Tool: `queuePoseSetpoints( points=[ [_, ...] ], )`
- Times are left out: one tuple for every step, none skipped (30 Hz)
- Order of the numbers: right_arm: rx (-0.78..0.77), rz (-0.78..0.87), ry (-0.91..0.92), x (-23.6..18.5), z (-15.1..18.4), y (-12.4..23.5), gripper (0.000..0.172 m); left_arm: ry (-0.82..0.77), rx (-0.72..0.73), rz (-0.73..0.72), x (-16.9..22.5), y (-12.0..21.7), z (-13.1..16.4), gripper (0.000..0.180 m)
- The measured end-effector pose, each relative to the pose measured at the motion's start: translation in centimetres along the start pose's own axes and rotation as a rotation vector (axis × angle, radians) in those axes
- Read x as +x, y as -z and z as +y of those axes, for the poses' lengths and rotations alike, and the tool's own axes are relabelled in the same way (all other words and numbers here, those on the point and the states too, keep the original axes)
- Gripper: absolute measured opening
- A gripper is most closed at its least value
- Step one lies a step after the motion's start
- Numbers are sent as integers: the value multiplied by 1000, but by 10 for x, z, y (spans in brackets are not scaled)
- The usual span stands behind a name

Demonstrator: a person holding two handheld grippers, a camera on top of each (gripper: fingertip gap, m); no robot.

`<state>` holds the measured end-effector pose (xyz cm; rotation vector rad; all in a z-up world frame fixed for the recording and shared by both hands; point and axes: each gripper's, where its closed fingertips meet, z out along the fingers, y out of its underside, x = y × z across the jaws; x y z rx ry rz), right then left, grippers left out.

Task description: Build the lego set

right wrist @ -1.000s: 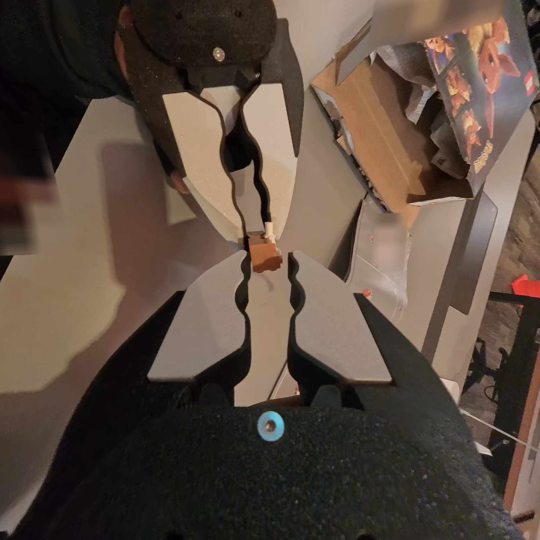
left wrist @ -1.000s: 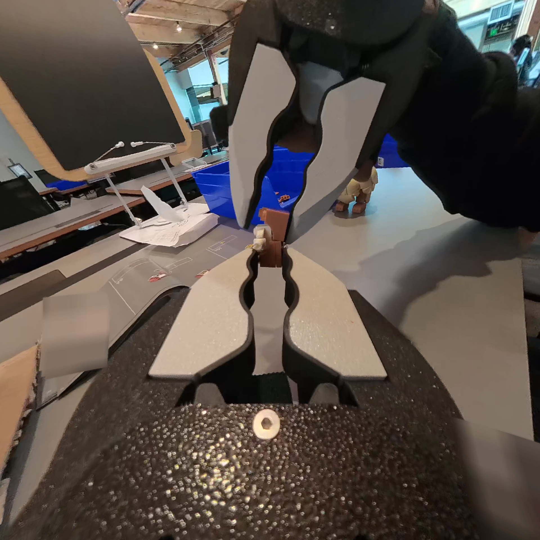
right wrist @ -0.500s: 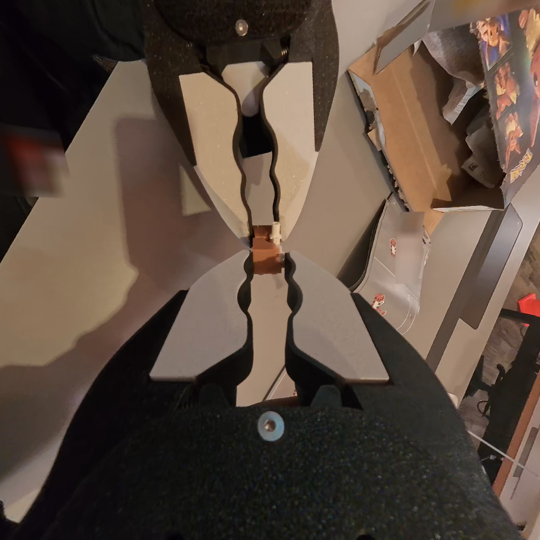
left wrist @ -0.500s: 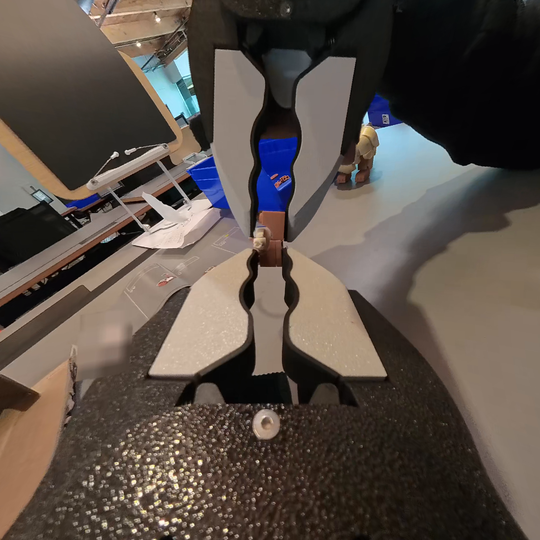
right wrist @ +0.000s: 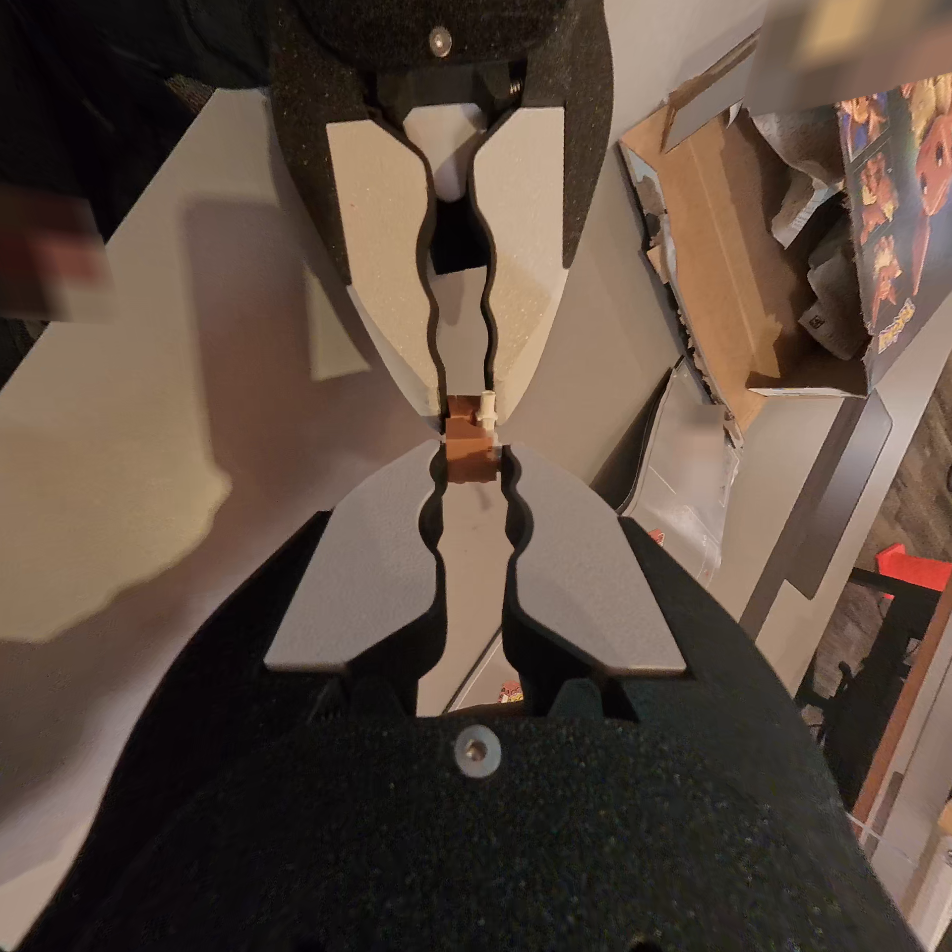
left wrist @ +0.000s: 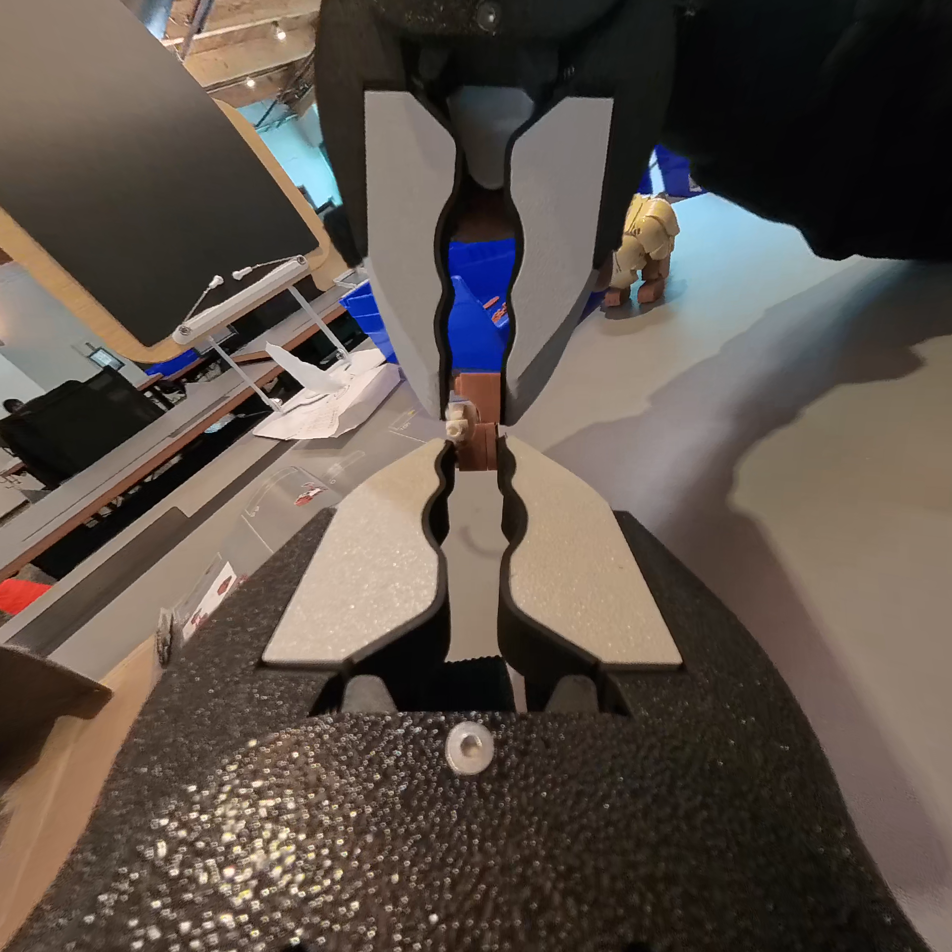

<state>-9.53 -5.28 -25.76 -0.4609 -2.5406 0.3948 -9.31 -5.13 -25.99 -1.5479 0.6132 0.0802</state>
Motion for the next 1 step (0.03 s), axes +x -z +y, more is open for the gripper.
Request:
queuePoseSetpoints(
  points=[
    [3,10,11,1,1,-1,19,-16,-8,-12,-1,0,1,15]
  ],
)
